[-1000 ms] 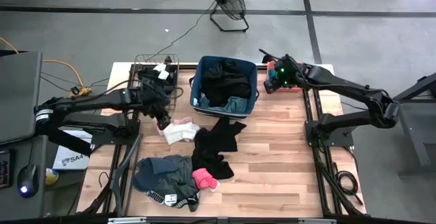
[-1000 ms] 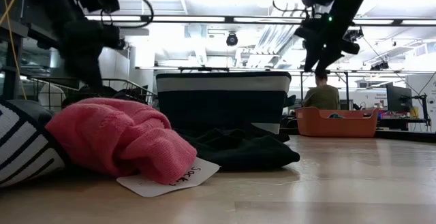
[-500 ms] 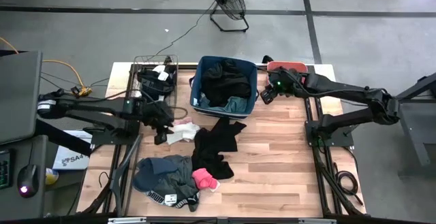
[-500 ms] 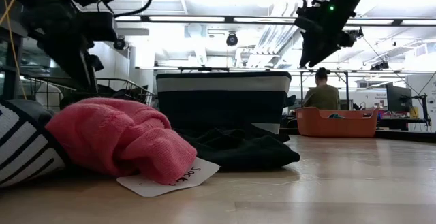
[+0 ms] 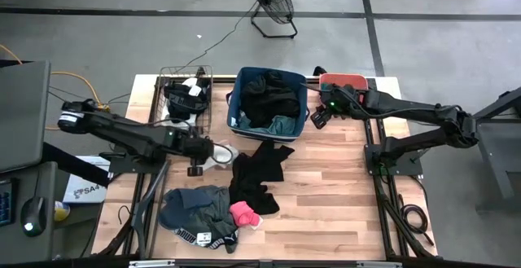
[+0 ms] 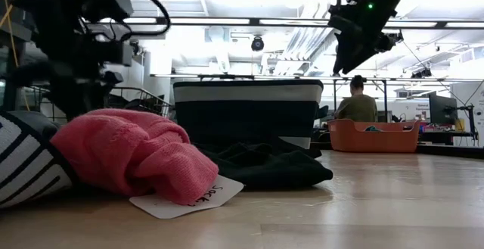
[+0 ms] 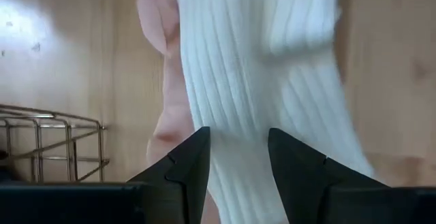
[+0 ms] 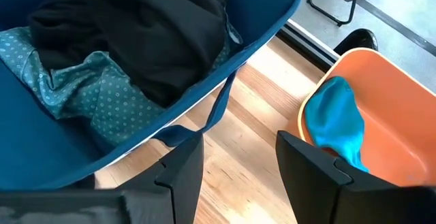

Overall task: Pick & Place Cloths
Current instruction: Put the white sock into the orange bin

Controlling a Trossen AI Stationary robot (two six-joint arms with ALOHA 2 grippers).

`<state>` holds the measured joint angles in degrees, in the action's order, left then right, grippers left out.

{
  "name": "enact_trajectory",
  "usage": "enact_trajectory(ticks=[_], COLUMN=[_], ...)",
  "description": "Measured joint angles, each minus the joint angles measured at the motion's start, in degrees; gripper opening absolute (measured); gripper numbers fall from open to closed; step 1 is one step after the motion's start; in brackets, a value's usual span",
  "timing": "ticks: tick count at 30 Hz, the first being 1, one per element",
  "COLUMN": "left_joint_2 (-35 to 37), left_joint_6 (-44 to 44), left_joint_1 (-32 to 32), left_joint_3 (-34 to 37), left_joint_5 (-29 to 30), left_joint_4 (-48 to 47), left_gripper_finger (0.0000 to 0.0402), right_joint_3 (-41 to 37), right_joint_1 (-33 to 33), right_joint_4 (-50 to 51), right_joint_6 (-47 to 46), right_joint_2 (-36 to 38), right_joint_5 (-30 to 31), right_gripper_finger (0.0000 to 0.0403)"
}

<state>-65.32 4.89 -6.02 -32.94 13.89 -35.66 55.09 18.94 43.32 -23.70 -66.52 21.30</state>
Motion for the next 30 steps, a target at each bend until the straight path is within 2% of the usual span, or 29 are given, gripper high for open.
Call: enact_trajectory(ticks=[10, 13, 18, 24, 30], left_joint_2=[-7.9, -9.1, -9.2, -9.0, -8.9], left_joint_6=[-0.1, -0.1, 0.0, 0.0, -0.1], left_joint_1=[0.0, 0.0, 0.0, 0.0, 0.0], left_joint_3=[-0.1, -0.2, -0.2, -1.7, -7.4], left_joint_5=[1.8, 1.2, 0.6, 0.0, -0.3], left_joint_4=[0.2, 0.4, 1.0, 0.6, -2.3], left_gripper_finger=[0.0134, 0.0102, 0.0015, 0.0004, 0.0002], right_joint_3=[0.0, 0.0, 0.0, 0.0, 0.0], right_joint_1=[0.0, 0.0, 0.0, 0.0, 0.0], right_joint_4=[0.3, 0.3, 0.8, 1.2, 1.2], right_joint_6=[0.0, 0.0, -0.2, -0.2, -0.4], right_joint_2=[0.0, 0.0, 0.0, 0.0, 0.0], right_joint_5=[-0.2, -0.2, -0.2, -0.2, -0.5], right_gripper_finger=[0.0174, 0.0174, 0.0174, 0.0174, 0.0174])
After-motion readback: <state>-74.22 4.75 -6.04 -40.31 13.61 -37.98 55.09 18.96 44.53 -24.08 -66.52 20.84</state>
